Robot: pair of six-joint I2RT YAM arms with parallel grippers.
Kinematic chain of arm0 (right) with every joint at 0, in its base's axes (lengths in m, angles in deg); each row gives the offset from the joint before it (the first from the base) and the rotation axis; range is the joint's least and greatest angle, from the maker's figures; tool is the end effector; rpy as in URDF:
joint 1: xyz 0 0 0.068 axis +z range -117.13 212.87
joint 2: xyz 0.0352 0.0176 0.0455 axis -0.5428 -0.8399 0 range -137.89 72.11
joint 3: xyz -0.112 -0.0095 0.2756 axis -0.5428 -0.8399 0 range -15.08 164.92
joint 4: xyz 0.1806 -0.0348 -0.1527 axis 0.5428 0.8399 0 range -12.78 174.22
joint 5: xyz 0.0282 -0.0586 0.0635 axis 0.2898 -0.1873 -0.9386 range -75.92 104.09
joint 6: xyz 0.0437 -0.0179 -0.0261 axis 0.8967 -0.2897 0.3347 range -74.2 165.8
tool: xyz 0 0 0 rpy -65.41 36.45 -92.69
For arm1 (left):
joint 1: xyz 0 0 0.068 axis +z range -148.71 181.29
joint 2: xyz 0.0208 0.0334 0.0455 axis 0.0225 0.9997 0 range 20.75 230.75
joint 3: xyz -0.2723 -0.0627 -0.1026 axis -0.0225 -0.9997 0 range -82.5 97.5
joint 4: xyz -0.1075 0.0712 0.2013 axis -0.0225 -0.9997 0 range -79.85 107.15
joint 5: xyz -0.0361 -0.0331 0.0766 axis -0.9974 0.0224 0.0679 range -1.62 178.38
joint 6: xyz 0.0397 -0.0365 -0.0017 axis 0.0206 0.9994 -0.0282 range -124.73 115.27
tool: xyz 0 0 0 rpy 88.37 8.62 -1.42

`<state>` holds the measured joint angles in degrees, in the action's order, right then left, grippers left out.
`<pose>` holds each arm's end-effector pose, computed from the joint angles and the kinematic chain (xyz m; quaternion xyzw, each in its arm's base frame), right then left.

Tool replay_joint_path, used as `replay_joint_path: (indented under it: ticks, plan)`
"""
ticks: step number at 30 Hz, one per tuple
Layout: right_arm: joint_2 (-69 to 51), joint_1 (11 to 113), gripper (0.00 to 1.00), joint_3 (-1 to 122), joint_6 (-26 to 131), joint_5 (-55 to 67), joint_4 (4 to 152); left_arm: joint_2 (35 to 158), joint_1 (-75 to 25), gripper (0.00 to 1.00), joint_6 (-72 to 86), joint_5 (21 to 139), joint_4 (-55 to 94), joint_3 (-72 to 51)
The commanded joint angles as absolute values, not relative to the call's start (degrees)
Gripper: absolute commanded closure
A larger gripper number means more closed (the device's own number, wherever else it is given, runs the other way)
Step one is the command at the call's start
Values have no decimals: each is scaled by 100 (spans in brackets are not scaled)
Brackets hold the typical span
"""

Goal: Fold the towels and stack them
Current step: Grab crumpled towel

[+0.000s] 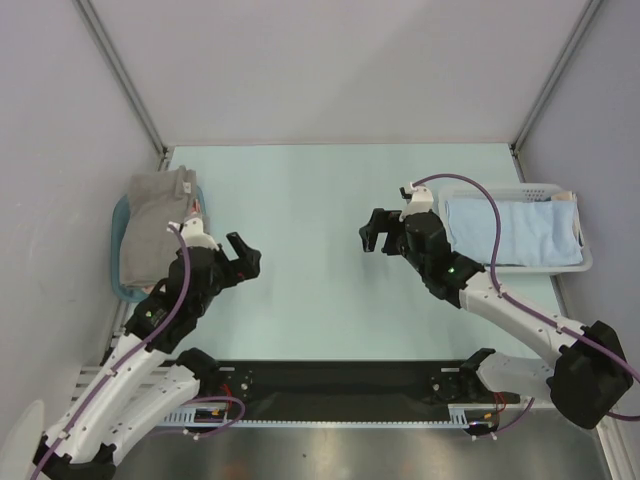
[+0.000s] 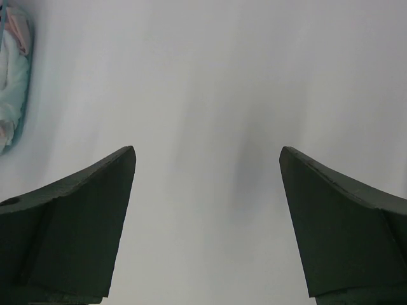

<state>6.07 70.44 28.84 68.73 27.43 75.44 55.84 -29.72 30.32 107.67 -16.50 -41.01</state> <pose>0.1886 0.1347 0.3127 -0.0380 0.8171 0.2034 0.5381 0.0846 -0.0371 0.3149 -0.1168 0.8381 -0.1599 0.5083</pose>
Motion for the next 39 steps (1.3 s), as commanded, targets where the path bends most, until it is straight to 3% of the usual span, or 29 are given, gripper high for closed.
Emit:
replay_joint_path:
  ticks: [1, 11, 15, 22, 29, 34, 39]
  plan:
    - [769, 7005, 0, 2904, 6935, 2604, 7449, 5520, -2991, 0, 3113, 11097, -1581, -3821]
    - [708, 6979, 0, 2913, 6882, 2217, 7423, 6662, -2544, 0, 3482, 11985, -2196, -2916]
    - [716, 6935, 0, 2886, 6926, 2191, 7449, 7145, -940, 0, 3868, 11266, -2091, -2758]
    - [760, 6882, 0, 2799, 6953, 2112, 7432, 8533, 294, 5, 4510, 11501, -2020, -2380]
    - [751, 6821, 0, 2772, 6997, 2006, 7414, 9719, 1104, 20, 4801, 11606, -1713, -2195]
    - [795, 6794, 0, 2737, 7005, 1936, 7405, 10538, 1315, 23, 4722, 11651, -1643, -1773]
    - [813, 6777, 0, 2711, 6970, 1830, 7405, 11206, 1456, 50, 4625, 11501, -1695, -1405]
